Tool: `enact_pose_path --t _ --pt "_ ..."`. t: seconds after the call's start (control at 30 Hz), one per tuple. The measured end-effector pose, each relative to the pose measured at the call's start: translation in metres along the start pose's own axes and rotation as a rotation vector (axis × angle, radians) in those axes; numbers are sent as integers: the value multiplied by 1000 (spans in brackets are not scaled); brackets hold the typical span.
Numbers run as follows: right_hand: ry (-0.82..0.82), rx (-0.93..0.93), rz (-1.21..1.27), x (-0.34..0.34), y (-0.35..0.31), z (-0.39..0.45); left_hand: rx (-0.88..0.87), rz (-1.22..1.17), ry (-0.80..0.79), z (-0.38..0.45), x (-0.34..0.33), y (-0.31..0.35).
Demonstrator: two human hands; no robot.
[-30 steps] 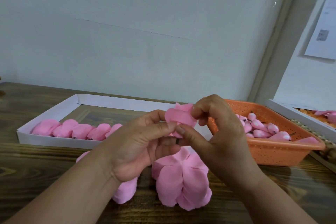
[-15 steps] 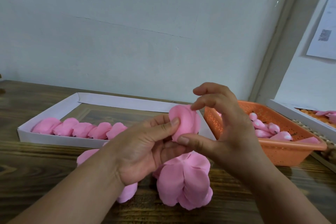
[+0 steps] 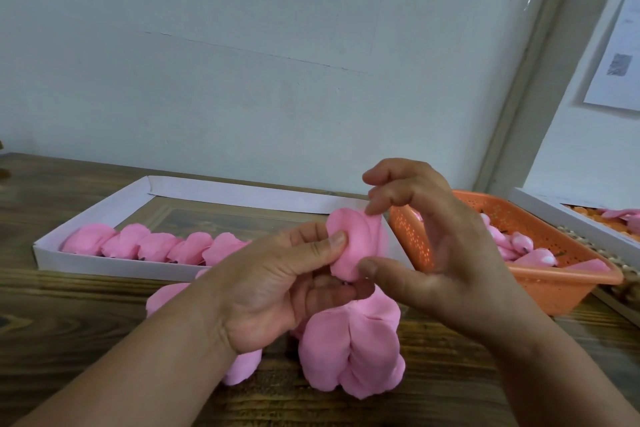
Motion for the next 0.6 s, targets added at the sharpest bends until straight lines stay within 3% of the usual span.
enact_pose_path --t 0.1,0.27,0.47,0.6 --pt "-25 -15 61 0 1 -1 -4 141 -71 1 -4 -1" --pt "-64 -36 109 0 2 -2 12 152 -64 0 -3 -2" --pt "-275 -152 217 -10 11 -5 6 121 2 1 3 -1" --pt "-216 -194 259 -9 12 -3 11 133 -52 2 -2 -2"
Point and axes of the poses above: each hand's wrist, its own z-axis towards the middle knuckle, its own x-axis out of the back of the hand, y = z × x, the point moved 7 cm from there along z, towards the middle knuckle, and after that the axes turned 2 degrees about -y, right-handed, at the moved point
